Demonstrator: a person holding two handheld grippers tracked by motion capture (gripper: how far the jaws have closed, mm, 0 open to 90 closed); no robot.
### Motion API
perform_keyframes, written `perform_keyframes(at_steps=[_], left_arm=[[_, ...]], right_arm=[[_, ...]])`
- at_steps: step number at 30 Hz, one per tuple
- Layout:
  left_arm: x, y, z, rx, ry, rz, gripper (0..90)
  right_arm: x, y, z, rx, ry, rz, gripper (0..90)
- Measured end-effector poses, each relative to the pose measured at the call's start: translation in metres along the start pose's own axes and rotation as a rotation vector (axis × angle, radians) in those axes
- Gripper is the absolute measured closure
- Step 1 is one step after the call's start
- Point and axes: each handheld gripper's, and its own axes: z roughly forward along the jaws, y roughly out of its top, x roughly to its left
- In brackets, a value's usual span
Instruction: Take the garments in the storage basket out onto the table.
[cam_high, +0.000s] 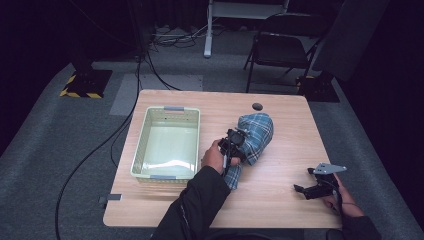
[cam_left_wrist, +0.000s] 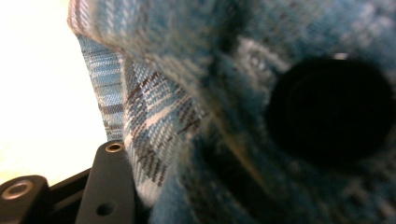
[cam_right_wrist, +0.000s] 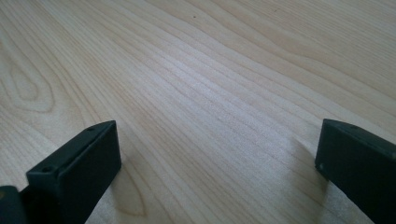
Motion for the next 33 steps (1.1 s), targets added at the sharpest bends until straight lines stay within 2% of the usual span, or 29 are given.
perform_keyframes(at_steps=[6, 33], left_arm=[[0.005, -0.004, 0.009, 0.007, -0.006, -0.027, 44.5], [0.000, 0.001, 0.021, 0.027, 0.023, -0.019, 36.4]], right_arm=[[0.000, 0.000, 0.000, 0.000, 0.000, 0.000, 0.1], [0.000, 0.000, 0.000, 0.000, 0.000, -0.001, 0.1]])
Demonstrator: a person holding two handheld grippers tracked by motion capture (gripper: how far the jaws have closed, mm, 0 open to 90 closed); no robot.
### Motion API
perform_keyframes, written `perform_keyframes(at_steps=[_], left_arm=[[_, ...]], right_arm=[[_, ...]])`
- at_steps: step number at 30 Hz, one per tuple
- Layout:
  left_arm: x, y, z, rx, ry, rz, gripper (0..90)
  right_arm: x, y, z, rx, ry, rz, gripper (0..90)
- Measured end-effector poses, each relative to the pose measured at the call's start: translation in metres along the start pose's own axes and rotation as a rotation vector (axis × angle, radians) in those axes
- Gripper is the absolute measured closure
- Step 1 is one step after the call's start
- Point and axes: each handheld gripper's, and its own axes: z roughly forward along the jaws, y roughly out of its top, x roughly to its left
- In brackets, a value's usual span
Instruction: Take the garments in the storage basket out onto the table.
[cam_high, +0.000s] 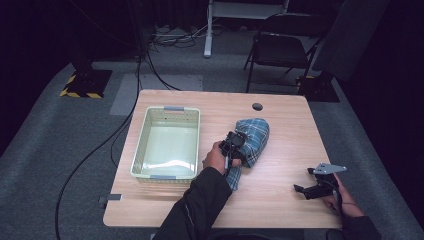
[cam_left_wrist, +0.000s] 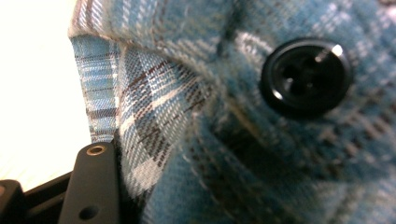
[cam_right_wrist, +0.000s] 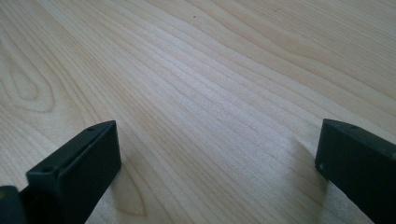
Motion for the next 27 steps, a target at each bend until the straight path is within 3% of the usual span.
perform_keyframes(at_steps=[9, 15, 27], left_arm=[[-0.0019, 0.0002, -0.0033, -0.023, 0.016, 0.001, 25.7], [-0.0036, 0.0003, -0.0032, -0.021, 0.036, 0.001, 11.6], [-0.0062, -0.0009, -0.0045, -0.025, 0.029, 0.019, 6.7]], right_arm=[[0.0000, -0.0001, -0.0001, 0.001, 0.000, -0.001, 0.1], [0.0000, -0.0001, -0.0001, 0.000, 0.000, -0.001, 0.1], [0.0000, -0.0001, -0.0001, 0.000, 0.000, -0.001, 0.1]])
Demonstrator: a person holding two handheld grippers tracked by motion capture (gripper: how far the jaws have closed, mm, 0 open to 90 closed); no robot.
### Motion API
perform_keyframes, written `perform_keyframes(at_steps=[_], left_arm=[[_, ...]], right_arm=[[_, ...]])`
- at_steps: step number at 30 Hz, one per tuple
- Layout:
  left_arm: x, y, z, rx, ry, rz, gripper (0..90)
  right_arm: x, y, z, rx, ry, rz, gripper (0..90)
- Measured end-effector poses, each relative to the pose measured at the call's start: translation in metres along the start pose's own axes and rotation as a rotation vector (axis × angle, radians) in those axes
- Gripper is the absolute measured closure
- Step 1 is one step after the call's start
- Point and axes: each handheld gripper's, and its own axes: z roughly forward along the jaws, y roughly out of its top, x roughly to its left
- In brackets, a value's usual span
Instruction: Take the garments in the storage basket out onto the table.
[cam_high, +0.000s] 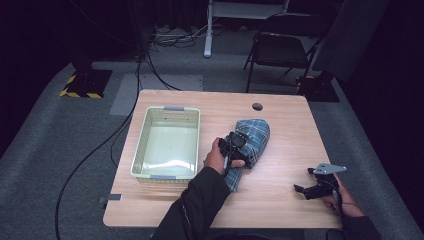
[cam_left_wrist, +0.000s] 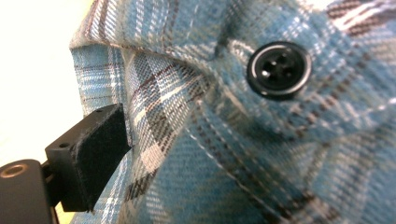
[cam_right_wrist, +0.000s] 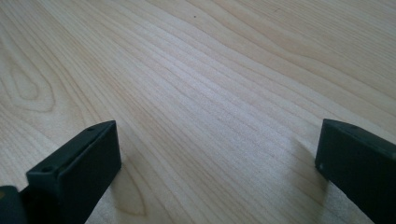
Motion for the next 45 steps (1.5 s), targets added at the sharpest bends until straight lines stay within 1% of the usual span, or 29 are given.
perform_keyframes(at_steps=[6, 8, 10, 19, 25, 30, 35, 40, 45], left_arm=[[-0.001, -0.002, -0.002, -0.001, -0.001, 0.022, 7.0], [-0.001, -0.003, -0.004, 0.001, -0.002, 0.037, 6.9], [-0.002, -0.003, -0.006, -0.011, 0.013, 0.045, 6.8], [-0.005, -0.006, -0.014, -0.012, 0.045, 0.088, 6.4], [-0.005, -0.009, -0.019, -0.018, 0.056, 0.107, 6.5], [-0.007, -0.012, -0.024, -0.023, 0.068, 0.134, 6.7], [-0.009, -0.015, -0.030, -0.034, 0.073, 0.147, 6.9], [-0.010, -0.018, -0.034, -0.037, 0.068, 0.163, 6.8], [-0.010, -0.023, -0.039, -0.043, 0.066, 0.160, 6.7]], right_arm=[[0.000, 0.000, 0.000, 0.000, 0.000, 0.000, 0.1], [0.000, 0.000, 0.000, 0.000, 0.000, 0.000, 0.1], [0.000, 0.000, 0.000, 0.000, 0.000, 0.000, 0.1], [0.000, 0.000, 0.000, 0.000, 0.000, 0.000, 0.1], [0.000, 0.000, 0.000, 0.000, 0.000, 0.000, 0.1], [0.000, 0.000, 0.000, 0.000, 0.000, 0.001, 0.1], [0.000, 0.000, 0.000, 0.000, 0.000, 0.000, 0.1], [0.000, 0.000, 0.000, 0.000, 0.000, 0.000, 0.1], [0.000, 0.000, 0.000, 0.000, 0.000, 0.000, 0.1]])
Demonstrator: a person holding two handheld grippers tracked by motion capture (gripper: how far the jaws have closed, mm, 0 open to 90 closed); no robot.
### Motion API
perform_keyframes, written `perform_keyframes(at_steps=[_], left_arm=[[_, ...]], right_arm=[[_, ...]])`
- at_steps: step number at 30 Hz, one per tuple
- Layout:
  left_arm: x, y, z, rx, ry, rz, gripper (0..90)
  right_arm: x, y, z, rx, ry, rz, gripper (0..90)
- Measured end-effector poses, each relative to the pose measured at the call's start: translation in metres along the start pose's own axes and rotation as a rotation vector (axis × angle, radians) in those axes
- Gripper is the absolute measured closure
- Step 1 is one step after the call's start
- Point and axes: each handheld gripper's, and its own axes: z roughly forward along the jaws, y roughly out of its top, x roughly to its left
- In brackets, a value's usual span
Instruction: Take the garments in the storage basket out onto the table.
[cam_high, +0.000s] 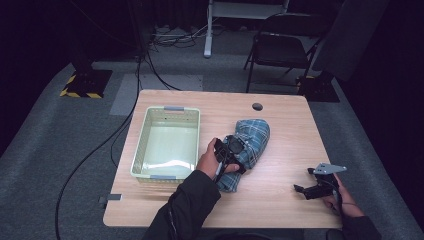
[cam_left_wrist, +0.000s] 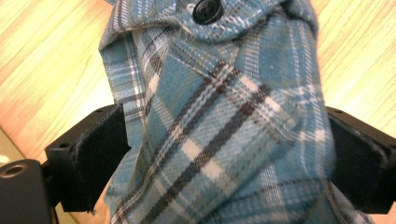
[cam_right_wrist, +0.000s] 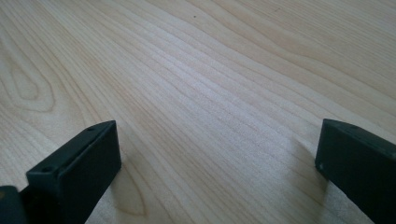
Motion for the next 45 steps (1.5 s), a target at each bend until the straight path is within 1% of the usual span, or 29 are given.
perform_keyframes(at_steps=[6, 9, 13, 15, 18, 22, 28, 31, 34, 35, 38, 39, 42, 45], left_arm=[[-0.002, -0.004, -0.007, -0.011, 0.009, 0.002, 6.8], [-0.005, -0.005, -0.010, -0.021, 0.009, 0.012, 6.8], [-0.008, -0.009, -0.015, -0.022, 0.015, 0.027, 6.7], [-0.009, -0.011, -0.016, -0.019, 0.013, 0.038, 6.7], [-0.010, -0.015, -0.018, -0.021, 0.012, 0.041, 6.7], [-0.010, -0.022, -0.020, -0.023, 0.009, 0.055, 6.7], [-0.011, -0.029, -0.024, -0.037, 0.004, 0.061, 6.7], [-0.012, -0.032, -0.028, -0.041, 0.007, 0.076, 6.6], [-0.013, -0.036, -0.030, -0.052, 0.003, 0.079, 6.6], [-0.013, -0.037, -0.031, -0.048, 0.004, 0.086, 6.6], [-0.014, -0.040, -0.032, -0.053, 0.000, 0.090, 6.6], [-0.015, -0.043, -0.033, -0.052, 0.000, 0.102, 6.6], [-0.017, -0.046, -0.035, -0.058, -0.003, 0.110, 6.5], [-0.018, -0.049, -0.036, -0.058, -0.005, 0.126, 6.5]], right_arm=[[0.000, 0.000, 0.000, 0.000, 0.000, 0.000, 0.1], [0.000, 0.000, 0.000, 0.000, 0.000, 0.000, 0.1], [0.000, 0.000, 0.000, 0.000, 0.000, 0.000, 0.1], [0.000, 0.000, 0.000, 0.000, 0.000, 0.000, 0.1], [0.000, 0.000, 0.000, 0.000, 0.000, 0.000, 0.1], [0.000, 0.000, 0.000, 0.000, 0.000, 0.000, 0.1], [0.000, 0.000, 0.000, 0.000, 0.000, 0.000, 0.1], [0.000, 0.000, 0.000, 0.000, 0.000, 0.000, 0.1], [0.000, 0.000, 0.000, 0.000, 0.000, 0.000, 0.1], [0.000, 0.000, 0.000, 0.000, 0.000, 0.000, 0.1], [0.000, 0.000, 0.000, 0.000, 0.000, 0.000, 0.1], [0.000, 0.000, 0.000, 0.000, 0.000, 0.000, 0.1], [0.000, 0.000, 0.000, 0.000, 0.000, 0.000, 0.1], [0.000, 0.000, 0.000, 0.000, 0.000, 0.000, 0.1]])
